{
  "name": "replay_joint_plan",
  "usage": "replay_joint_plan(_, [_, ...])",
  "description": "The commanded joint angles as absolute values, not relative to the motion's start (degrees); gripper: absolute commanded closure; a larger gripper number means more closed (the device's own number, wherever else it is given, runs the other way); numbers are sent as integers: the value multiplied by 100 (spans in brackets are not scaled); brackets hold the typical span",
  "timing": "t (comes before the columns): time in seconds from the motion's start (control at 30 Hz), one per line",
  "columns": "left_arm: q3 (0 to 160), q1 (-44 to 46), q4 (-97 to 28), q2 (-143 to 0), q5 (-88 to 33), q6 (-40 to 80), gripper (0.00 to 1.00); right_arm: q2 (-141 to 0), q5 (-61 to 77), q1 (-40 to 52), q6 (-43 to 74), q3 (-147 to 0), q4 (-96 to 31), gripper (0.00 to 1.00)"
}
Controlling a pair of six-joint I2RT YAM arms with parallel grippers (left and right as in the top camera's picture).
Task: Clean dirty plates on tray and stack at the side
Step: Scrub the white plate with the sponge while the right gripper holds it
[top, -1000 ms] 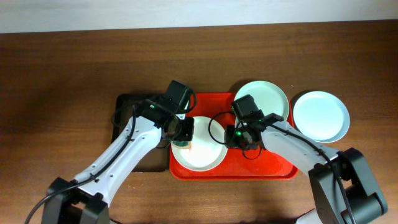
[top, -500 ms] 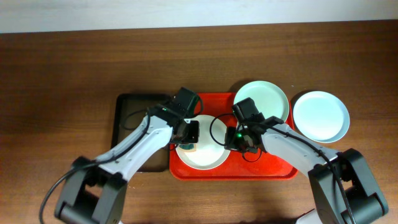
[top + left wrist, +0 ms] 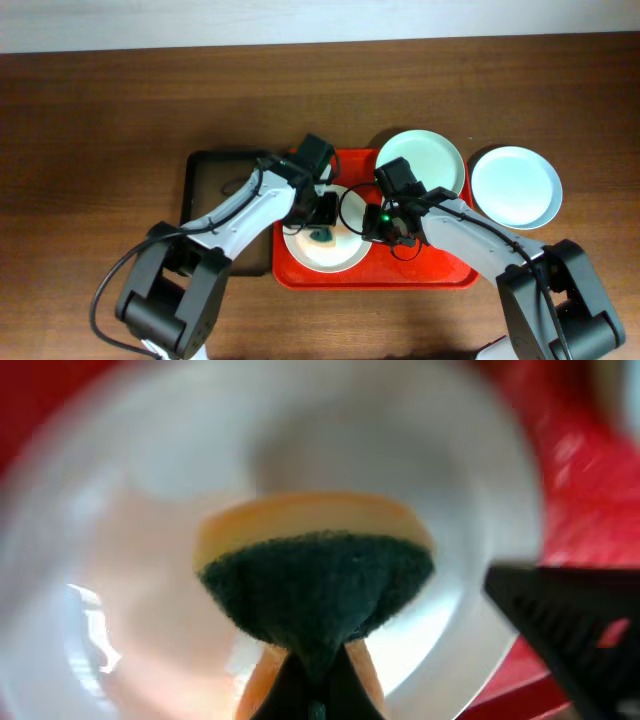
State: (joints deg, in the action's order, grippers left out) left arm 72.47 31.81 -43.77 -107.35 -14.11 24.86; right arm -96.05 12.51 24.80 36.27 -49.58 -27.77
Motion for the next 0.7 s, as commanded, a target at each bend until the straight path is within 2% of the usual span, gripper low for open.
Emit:
replay_joint_plan(0.0, [7461, 3140, -4534, -10374, -427, 2355, 100, -9524, 1245, 2512, 3691, -4880, -2825, 96])
replay_joint_plan(0.1, [7166, 3310, -4532, -10652, 279, 2589, 100, -9524, 1245, 2512, 3691, -4880, -2834, 96])
replay_joint_plan(0.23, [7030, 3330, -4372, -11334, 215, 2613, 100, -9524, 1243, 2512, 3691, -4880, -2849, 96])
replay_joint_plan(0.27, [7030, 3330, -4368, -11493, 38, 2611, 100, -9524, 1243, 2512, 3691, -4880, -2853, 96])
replay_joint_plan(0.4, [7142, 3242, -4348, -11572, -2224, 1651, 100, -9524, 1243, 2512, 3691, -4880, -2856, 96])
replay_joint_plan(0.43, [7273, 3155, -4449, -11434, -2469, 1636, 100, -9524, 1243, 2512, 3691, -4880, -2858, 96])
replay_joint_plan(0.53, [7500, 2904, -4552, -10707, -2281, 1669, 100, -9524, 1240, 2512, 3688, -4880, -2873, 96])
replay_joint_plan(0.67, [7485, 2812, -4644, -10346, -1319, 1820, 100, -9524, 1243, 2512, 3688, -4880, -2873, 96])
